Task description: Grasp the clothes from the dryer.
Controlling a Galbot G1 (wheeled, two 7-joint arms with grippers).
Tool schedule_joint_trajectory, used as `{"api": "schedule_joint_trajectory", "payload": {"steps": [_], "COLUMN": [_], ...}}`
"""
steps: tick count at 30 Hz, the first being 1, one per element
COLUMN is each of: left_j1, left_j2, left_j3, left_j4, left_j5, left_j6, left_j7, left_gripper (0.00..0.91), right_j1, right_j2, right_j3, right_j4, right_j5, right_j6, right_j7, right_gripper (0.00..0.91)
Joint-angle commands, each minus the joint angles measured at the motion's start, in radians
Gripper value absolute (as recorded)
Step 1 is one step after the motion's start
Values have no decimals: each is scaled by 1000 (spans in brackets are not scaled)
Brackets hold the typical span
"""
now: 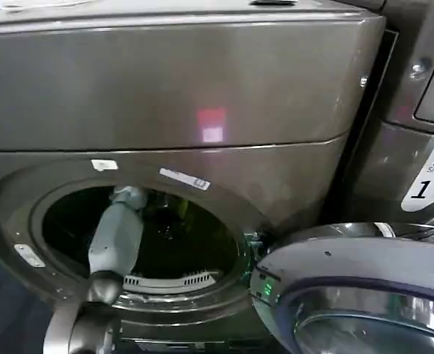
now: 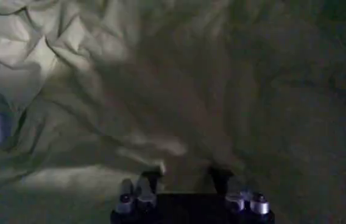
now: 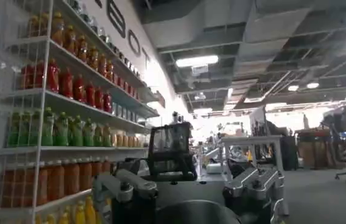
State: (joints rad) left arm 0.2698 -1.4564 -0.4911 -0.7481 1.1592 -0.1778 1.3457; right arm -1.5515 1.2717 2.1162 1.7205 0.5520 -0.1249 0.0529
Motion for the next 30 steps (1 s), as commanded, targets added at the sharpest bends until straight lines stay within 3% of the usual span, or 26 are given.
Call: {"api": "schedule_joint_trajectory", "payload": {"steps": [1, 5, 10, 14, 16, 17, 20, 30], "left_j1": [2, 7, 28, 32, 34, 34, 46, 69], "left_j2": [1, 2, 7, 10, 8, 6, 0, -41], "left_j3": [0, -2, -12, -10, -11, -10, -11, -28], "left_j4": [-3, -24, -119, -175, -197, -202, -236, -298], "left_j5": [-20, -35, -133, -221, -269, -281, -338, -568], "left_j6": [-2, 3, 122, 200, 220, 216, 254, 381], "left_j7": [0, -3, -47, -158, -227, -271, -413, -886], "left_gripper": [0, 0, 0, 0, 0, 0, 0, 0], "right_j1": [2, 6, 3, 8, 9, 11, 7, 1], "right_j2": [1, 1, -5, -4, -2, -4, -5, -4], "right_j3": [-4, -8, 2, -10, -7, -8, -18, -6], "right_j4": [-3, -2, 0, 6, 22, 30, 23, 14], "right_j5": [0, 5, 44, 45, 43, 44, 40, 21], "right_j6": [1, -1, -40, -8, -21, -39, 31, 34], "right_j7": [0, -2, -24, -10, -22, 0, -5, -3], "right_gripper": [907, 907, 907, 907, 907, 907, 907, 907]}}
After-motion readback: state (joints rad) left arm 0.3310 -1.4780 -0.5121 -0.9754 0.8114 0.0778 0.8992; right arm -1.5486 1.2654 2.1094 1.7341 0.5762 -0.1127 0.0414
